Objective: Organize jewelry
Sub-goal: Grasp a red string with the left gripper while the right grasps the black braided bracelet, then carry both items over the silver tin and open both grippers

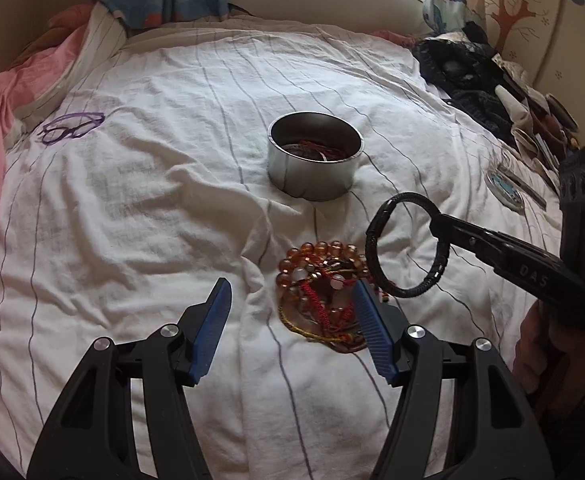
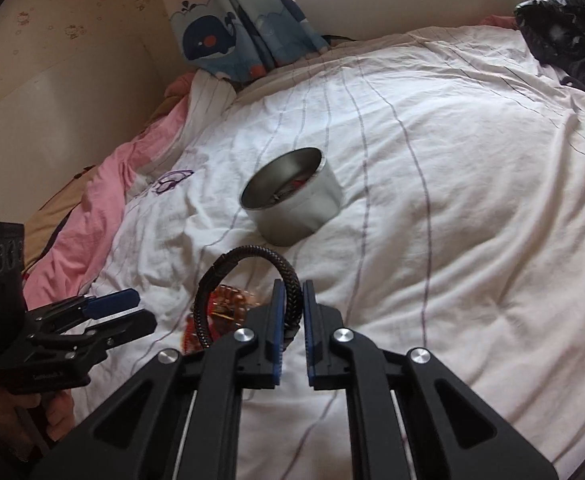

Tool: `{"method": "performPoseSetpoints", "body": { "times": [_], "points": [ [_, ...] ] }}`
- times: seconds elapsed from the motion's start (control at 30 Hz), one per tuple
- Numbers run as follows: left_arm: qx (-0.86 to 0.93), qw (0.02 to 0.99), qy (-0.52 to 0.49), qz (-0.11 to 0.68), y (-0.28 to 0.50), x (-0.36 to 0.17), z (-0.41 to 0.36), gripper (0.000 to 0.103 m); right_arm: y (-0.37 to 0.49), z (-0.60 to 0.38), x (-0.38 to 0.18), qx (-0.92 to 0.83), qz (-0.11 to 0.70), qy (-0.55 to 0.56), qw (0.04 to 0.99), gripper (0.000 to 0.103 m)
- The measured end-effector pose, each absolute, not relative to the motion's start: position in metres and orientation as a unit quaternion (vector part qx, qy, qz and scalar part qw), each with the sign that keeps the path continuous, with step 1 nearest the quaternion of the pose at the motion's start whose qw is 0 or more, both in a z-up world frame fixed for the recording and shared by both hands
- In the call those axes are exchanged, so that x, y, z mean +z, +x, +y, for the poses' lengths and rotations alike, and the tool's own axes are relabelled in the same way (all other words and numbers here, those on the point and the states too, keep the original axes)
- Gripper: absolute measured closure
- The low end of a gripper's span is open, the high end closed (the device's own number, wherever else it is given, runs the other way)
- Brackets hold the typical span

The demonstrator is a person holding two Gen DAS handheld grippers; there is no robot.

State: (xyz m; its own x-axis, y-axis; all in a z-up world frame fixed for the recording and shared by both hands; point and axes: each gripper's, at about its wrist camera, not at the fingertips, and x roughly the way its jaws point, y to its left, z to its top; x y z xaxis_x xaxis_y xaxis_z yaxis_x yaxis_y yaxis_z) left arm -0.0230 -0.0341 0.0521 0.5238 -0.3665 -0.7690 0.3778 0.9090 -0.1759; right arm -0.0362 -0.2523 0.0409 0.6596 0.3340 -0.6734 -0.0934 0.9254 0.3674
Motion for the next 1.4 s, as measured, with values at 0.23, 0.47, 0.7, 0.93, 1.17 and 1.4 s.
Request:
{"method": "performPoseSetpoints", "body": {
  "times": [0.23, 0.47, 0.7, 0.93, 1.17, 1.4],
  "points": [
    [-0.223, 0.871, 0.070, 0.432, -0.025, 0.042, -0.066, 0.043, -0.032, -0.274, 0.026, 0.077, 0.422, 0.172, 0.887, 0.093],
    [-0.213, 0.865, 0.084, 0.446, -0.012, 0.027, -0.075, 0.071, -0.024, -0.278, 0.011, 0.068, 0.446, 0.182, 0.874, 0.077],
    [-0.234, 0.862, 0.082, 0.442, -0.015, 0.037, -0.069, 0.101, -0.022, -0.277, 0.007, 0.069, 0.450, 0.179, 0.872, 0.066],
    [-0.246, 0.874, 0.026, 0.418, -0.014, 0.058, -0.052, 0.101, -0.020, -0.269, 0.003, 0.065, 0.460, 0.156, 0.871, 0.076],
    [-0.238, 0.883, 0.003, 0.405, -0.012, 0.064, -0.042, 0.101, -0.028, -0.267, 0.019, 0.079, 0.420, 0.156, 0.890, 0.093],
    [-0.243, 0.891, -0.002, 0.383, -0.012, 0.073, -0.048, 0.101, -0.029, -0.265, 0.037, 0.087, 0.383, 0.169, 0.904, 0.093]
  ]
}}
